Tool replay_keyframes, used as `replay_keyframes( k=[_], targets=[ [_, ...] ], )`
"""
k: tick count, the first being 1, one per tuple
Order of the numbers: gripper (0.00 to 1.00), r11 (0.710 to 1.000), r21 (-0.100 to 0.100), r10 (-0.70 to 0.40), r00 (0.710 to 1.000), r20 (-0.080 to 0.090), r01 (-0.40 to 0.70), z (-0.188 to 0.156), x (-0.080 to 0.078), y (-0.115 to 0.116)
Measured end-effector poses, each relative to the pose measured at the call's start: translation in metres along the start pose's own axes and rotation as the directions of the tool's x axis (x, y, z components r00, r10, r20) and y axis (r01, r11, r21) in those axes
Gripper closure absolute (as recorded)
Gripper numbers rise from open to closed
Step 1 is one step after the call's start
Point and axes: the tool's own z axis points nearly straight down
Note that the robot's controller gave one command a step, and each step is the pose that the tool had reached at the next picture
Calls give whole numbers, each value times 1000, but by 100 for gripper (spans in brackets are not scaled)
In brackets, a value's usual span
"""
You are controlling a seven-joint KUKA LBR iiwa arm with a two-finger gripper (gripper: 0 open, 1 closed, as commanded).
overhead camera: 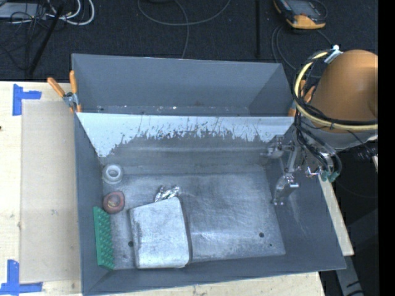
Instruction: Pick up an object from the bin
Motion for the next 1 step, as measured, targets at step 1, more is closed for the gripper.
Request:
replay_keyframes(
  k=[1],
  targets=[
    [0, 988, -3, -154, 988, -5, 154, 116, -26, 70]
  ],
)
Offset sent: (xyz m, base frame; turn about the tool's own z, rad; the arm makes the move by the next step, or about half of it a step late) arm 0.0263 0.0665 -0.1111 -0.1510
